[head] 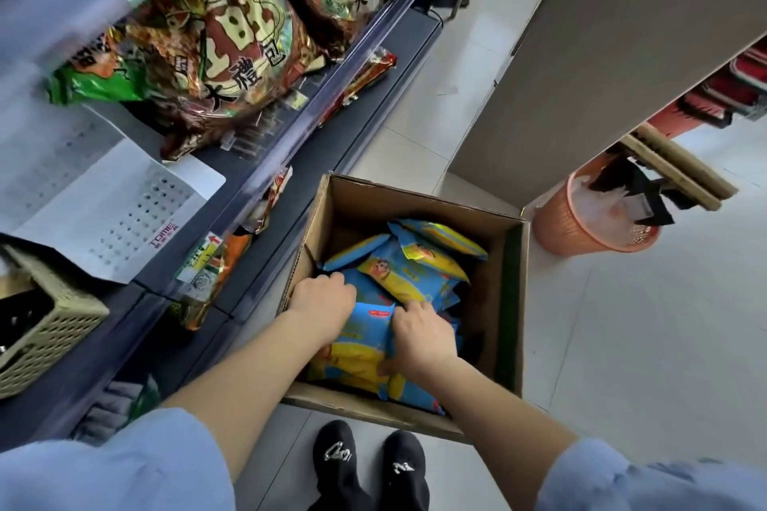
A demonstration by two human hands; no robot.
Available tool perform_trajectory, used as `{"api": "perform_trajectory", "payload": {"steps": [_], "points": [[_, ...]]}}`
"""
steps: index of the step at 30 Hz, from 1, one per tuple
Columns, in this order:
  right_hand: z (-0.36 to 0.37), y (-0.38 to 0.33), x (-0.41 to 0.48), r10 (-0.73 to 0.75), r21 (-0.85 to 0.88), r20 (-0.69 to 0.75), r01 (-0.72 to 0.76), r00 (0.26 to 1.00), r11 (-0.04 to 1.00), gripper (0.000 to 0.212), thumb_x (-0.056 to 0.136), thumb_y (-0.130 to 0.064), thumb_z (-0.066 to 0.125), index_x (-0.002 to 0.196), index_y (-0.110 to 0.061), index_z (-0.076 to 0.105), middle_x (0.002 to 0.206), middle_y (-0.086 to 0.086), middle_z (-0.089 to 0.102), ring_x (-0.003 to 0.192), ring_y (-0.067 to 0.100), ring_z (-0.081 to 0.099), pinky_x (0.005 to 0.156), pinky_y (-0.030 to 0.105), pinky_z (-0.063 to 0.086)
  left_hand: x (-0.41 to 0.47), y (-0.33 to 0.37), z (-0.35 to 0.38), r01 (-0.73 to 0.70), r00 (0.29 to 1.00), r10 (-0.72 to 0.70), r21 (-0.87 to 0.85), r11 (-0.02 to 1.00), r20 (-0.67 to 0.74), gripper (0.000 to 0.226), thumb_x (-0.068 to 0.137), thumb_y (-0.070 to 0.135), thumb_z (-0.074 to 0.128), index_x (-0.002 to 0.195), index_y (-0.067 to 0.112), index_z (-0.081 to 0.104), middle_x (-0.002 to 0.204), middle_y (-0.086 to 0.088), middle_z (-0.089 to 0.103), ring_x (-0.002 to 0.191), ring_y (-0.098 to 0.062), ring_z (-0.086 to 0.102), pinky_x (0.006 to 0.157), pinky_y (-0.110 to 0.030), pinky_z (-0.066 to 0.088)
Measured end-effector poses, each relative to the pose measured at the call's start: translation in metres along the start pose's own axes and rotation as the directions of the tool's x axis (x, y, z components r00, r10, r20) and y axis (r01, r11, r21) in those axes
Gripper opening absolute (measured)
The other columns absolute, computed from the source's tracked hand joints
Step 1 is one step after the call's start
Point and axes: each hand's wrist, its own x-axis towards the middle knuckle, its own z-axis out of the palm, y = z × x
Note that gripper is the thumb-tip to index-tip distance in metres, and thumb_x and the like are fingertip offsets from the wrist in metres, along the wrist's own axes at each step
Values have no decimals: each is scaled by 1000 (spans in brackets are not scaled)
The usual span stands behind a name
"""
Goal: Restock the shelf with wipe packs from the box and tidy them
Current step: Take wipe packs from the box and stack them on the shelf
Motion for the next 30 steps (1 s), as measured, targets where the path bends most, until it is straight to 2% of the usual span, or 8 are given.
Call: {"api": "perform_trajectory", "payload": {"steps": [6,11,15,18,21,24,27,30], "points": [[-15,16,-5,-59,69,72,54,996,996,18,83,-28,65,86,-17,52,87,2,56,81,25,55,63,33,44,-13,-7,-27,-49,999,49,-8,999,20,18,87,19,62,104,19,56,111,-4,63,107,-26,58,75,-35,42],[-27,32,-12,29,386,4,-28,1000,922,14,84,-25,65,94,-20,58,100,4,63,91,23,60,67,29,44,-29,-14,-54,-20,999,27,-246,969,24,19,85,25,67,100,18,57,104,-1,62,98,-24,61,66,-32,41],[-44,38,-24,177,529,-169,-62,970,846,17,88,-26,62,101,-18,53,85,1,67,74,20,65,68,36,54,-41,-19,-70,-7,998,31,-351,936,63,23,84,21,71,103,15,60,102,-2,63,97,-23,61,67,-32,43],[-62,39,-32,215,545,-262,-39,941,838,20,88,-25,59,108,-23,56,79,-5,64,65,15,59,59,29,45,-53,-23,-71,0,997,31,-406,914,71,24,86,10,63,109,16,62,109,-3,64,100,-23,61,77,-37,50],[-80,40,-41,217,560,-305,-10,927,828,20,90,-25,61,109,-23,57,91,-6,62,73,15,58,65,28,46,-71,-29,-75,89,996,-82,-567,819,37,32,84,10,67,111,23,56,106,3,59,96,-20,58,76,-35,52],[-99,39,-52,234,608,-331,16,914,794,18,91,-28,61,108,-22,56,97,-6,61,87,19,62,73,34,52,-91,-34,-85,163,967,-252,-681,714,-32,33,74,21,80,93,27,54,93,8,56,85,-15,57,69,-32,50],[-121,37,-65,232,657,-365,73,902,750,14,92,-24,61,105,-24,57,96,-5,63,88,19,63,75,38,55,-111,-37,-100,156,924,-373,-810,565,-82,25,71,21,81,81,27,59,93,7,63,83,-14,61,68,-31,51],[-147,31,-77,200,628,-416,121,887,769,14,93,-23,59,106,-23,56,98,-3,65,86,19,62,72,35,53,-131,-39,-118,115,897,-433,-894,433,-94,20,74,17,79,87,22,64,99,4,63,89,-16,61,71,-28,49]]}}
